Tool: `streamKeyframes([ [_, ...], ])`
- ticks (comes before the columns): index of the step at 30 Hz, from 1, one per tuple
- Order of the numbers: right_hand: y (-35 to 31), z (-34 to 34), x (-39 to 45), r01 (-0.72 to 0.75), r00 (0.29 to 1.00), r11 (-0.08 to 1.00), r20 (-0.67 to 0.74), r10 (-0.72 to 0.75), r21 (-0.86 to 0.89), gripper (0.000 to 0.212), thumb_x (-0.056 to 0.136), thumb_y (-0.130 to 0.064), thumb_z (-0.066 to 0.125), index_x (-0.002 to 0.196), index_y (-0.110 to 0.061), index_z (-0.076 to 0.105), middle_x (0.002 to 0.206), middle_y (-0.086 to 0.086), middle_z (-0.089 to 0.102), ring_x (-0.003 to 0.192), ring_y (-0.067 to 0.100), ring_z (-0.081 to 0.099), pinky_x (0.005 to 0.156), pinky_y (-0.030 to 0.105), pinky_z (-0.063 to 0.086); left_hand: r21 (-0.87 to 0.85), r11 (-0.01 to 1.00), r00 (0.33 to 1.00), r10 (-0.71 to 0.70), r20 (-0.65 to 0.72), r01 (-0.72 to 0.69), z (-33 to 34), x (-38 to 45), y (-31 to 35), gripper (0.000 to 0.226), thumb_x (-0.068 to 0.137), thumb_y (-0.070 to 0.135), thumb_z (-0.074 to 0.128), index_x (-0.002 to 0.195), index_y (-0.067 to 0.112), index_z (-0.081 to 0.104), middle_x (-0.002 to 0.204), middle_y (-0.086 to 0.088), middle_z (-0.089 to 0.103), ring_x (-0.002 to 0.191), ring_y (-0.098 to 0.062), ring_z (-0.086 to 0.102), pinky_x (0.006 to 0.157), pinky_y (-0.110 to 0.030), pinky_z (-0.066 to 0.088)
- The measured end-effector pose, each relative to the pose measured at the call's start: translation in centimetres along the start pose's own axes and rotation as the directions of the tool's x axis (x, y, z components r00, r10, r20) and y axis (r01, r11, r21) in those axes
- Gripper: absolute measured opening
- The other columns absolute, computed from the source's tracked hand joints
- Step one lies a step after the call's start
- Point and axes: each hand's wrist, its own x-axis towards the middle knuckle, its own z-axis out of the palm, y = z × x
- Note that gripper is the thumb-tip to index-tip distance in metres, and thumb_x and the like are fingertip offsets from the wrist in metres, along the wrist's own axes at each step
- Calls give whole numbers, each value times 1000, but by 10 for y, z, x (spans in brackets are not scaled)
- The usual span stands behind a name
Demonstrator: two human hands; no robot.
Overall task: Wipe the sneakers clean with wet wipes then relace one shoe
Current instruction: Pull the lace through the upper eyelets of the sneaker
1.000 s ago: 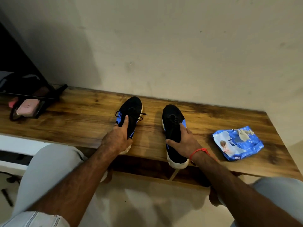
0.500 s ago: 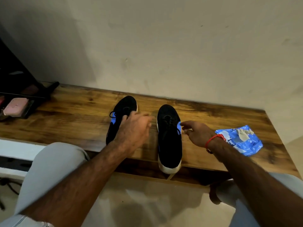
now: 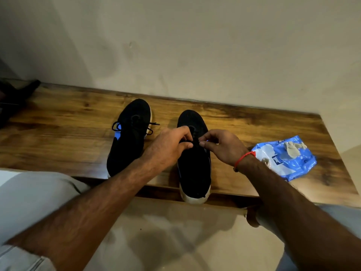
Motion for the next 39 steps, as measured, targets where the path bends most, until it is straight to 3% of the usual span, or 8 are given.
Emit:
streamKeyframes([
  [7, -3, -1, 5, -108, 994, 981, -19, 112, 161, 14, 97, -18, 60, 86, -26, 63, 96, 0, 73, 96, 17, 66, 87, 44, 55, -351, 879, 942, -336, 20, 321, 0, 13, -5, 11, 99, 17, 63, 90, 21, 62, 99, -11, 72, 89, -26, 73, 71, -50, 64],
  [17, -4, -10, -3, -194, 971, 803, -4, 237, 563, 9, 98, -12, 59, 102, -4, 63, 76, 8, 72, 83, 25, 71, 87, 50, 57, -458, 796, 915, -386, 118, 395, -6, 13, -2, 13, 107, 18, 47, 101, 21, 59, 100, -5, 77, 90, -17, 76, 86, -47, 59],
  [25, -14, -45, 7, -156, 917, 221, 58, 396, 963, 7, 94, -10, 57, 90, -16, 58, 66, 0, 51, 44, 11, 39, 41, 20, 35, -197, 953, 972, -219, 85, 232, -4, 14, 3, 22, 107, 19, 48, 120, 25, 65, 106, 6, 71, 101, -8, 68, 72, -19, 55],
  [26, -10, -49, 10, -115, 893, 242, -7, 449, 963, 10, 93, -7, 56, 95, -15, 60, 73, 3, 58, 49, 13, 47, 43, 21, 38, -207, 949, 970, -226, 88, 240, -4, 14, 3, 24, 107, 16, 47, 122, 24, 64, 106, 4, 72, 99, -7, 69, 63, -12, 51],
  [28, 3, -53, 15, -104, 853, 569, -221, 473, 816, 26, 91, -1, 56, 112, -16, 63, 100, 6, 69, 73, 16, 61, 62, 28, 53, -238, 938, 967, -238, 93, 253, -4, 15, 3, 26, 108, 12, 44, 127, 21, 60, 105, -1, 72, 94, -5, 70, 54, -7, 46],
  [31, 12, -45, 16, -72, 842, 960, -500, 204, 270, 44, 90, 0, 58, 129, -20, 59, 124, 2, 63, 101, 9, 58, 91, 20, 46, -277, 927, 967, -239, 87, 254, -5, 14, 5, 23, 108, 12, 44, 126, 21, 57, 103, -2, 72, 91, -5, 70, 55, -8, 49],
  [34, 9, -35, 14, -11, 908, 993, -415, 58, 113, 35, 92, -3, 62, 124, -18, 63, 122, -6, 63, 111, 4, 54, 99, 15, 39, -152, 969, 981, -194, 33, 196, -5, 13, 5, 10, 102, 32, 58, 110, 25, 58, 93, 4, 73, 87, -9, 71, 69, -26, 59],
  [39, 4, -17, 14, -33, 992, 962, -111, 65, 270, 27, 97, 1, 53, 115, -13, 68, 111, 2, 71, 104, 5, 63, 93, 15, 49, 82, 989, 991, -121, -55, 125, 3, 7, 8, 32, 84, 56, 73, 86, 26, 64, 89, 10, 66, 83, -4, 62, 72, -29, 57],
])
